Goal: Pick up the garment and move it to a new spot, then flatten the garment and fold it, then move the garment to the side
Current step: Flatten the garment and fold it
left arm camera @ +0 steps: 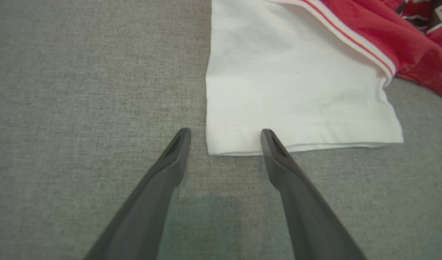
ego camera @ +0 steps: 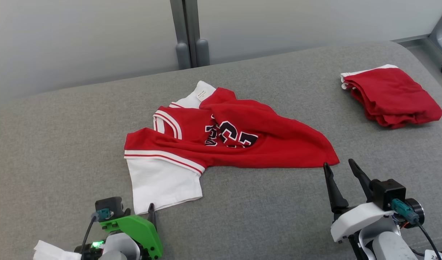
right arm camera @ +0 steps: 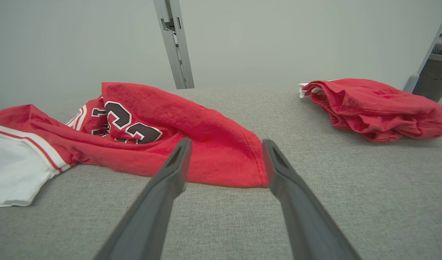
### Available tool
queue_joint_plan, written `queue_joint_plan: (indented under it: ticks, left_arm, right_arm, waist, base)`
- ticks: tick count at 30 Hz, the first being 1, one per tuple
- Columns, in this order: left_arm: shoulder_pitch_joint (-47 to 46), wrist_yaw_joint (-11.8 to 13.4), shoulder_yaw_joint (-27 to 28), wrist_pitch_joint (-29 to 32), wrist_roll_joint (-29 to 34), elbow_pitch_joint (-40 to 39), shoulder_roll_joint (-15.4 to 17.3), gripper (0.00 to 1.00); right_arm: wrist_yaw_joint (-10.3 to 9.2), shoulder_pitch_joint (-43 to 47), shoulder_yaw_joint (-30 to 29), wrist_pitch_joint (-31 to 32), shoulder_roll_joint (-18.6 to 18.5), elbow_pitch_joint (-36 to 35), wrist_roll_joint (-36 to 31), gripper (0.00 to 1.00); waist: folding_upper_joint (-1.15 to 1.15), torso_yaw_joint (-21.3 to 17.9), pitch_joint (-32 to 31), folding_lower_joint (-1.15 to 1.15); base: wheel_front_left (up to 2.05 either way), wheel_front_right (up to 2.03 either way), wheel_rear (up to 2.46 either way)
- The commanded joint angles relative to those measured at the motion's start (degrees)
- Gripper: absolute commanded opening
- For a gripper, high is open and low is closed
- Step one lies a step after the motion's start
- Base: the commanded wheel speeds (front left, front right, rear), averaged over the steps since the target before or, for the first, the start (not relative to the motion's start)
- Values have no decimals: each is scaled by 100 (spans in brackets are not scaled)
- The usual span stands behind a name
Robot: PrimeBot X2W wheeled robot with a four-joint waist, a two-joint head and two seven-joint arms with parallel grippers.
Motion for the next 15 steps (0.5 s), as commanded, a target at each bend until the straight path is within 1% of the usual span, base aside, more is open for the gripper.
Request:
queue_joint_plan:
  ticks: [1,7,8,9,10,11,12,13,15]
  left_arm:
    - [-129,-15,3,-24,-43,78,20,100]
    - [-304,-28,-76,19,-113,434,-2,100]
    - [-333,-48,-105,36,-123,498,-5,71]
    - [-350,-63,-131,41,-142,535,-9,49]
    - [-378,-81,-159,32,-159,570,-15,34]
    - [-405,-107,-188,11,-161,591,-22,15]
    - [-426,-117,-214,1,-175,605,-26,2]
    - [-443,-121,-239,-27,-193,614,-30,0]
    - [-496,-131,-292,-76,-166,597,-30,0]
  right_arm:
    - [-10,-81,-10,-27,-19,10,5,100]
    - [-10,-139,-2,-27,-20,10,1,100]
    - [-10,-150,-2,-27,-19,10,0,100]
    - [-10,-154,-10,-27,-19,9,-5,100]
    - [-10,-152,-23,-27,-19,11,-14,100]
    - [-10,-151,-43,-27,-19,37,-43,100]
    - [-10,-155,-69,-27,-20,84,-80,100]
    - [-10,-184,-107,-27,-20,143,-115,100]
    - [-10,-256,-214,-26,-22,359,-231,100]
  waist:
    - [0,-64,73,0]
    - [0,-130,166,0]
    - [0,-137,179,0]
    - [0,-139,188,0]
    - [0,-139,197,0]
    - [0,-134,205,0]
    - [0,-126,211,0]
    - [0,-113,218,0]
    - [0,-86,223,0]
  base:
    - [0,0,0]
    - [0,0,0]
    - [0,0,0]
    - [0,0,0]
    - [0,0,0]
    - [0,0,0]
    - [0,0,0]
    - [0,0,0]
    - [0,0,0]
